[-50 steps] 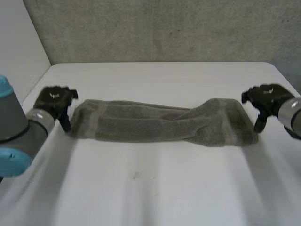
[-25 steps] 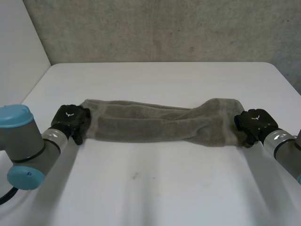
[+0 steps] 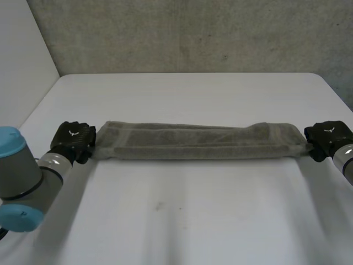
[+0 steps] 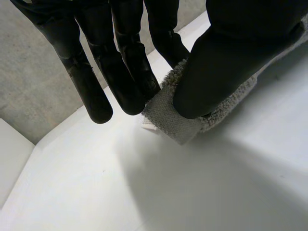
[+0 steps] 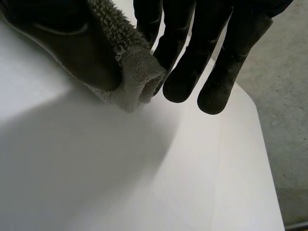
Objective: Fold the towel.
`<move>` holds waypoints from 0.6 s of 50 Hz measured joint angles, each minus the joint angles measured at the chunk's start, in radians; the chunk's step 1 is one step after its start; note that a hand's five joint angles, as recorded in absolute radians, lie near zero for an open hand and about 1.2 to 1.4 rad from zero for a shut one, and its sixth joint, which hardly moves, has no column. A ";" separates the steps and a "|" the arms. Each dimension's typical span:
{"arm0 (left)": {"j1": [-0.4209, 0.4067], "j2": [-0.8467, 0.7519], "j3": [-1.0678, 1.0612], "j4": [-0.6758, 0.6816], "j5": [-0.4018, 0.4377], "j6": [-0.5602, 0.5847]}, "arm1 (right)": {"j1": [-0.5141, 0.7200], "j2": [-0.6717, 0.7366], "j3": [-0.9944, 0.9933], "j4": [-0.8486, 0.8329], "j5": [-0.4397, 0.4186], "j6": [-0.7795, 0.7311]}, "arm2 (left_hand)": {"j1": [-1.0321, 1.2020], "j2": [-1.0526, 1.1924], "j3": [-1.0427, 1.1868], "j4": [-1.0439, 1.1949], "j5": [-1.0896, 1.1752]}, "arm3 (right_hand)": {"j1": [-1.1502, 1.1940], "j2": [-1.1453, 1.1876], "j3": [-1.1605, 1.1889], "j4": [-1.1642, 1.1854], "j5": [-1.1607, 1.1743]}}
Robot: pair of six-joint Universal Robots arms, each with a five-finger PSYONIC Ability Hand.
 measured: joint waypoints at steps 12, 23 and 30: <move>-0.015 0.156 -0.139 -0.003 -0.001 -0.006 | -0.004 -0.026 0.018 0.084 -0.009 -0.161 | -0.445 -0.487 -0.483 -0.486 -0.460 | 0.000 0.000 0.009 0.000 0.000; -0.006 0.192 -0.177 -0.024 -0.004 0.001 | -0.144 -0.059 0.022 0.228 -0.079 -0.461 | -0.782 -0.827 -0.819 -0.823 -0.798 | 0.000 0.000 0.009 0.000 0.000; 0.008 0.212 -0.166 -0.066 -0.005 0.001 | -0.231 -0.074 -0.065 0.258 -0.084 -0.513 | -0.920 -0.965 -0.968 -0.967 -0.941 | 0.000 0.000 0.009 0.000 0.000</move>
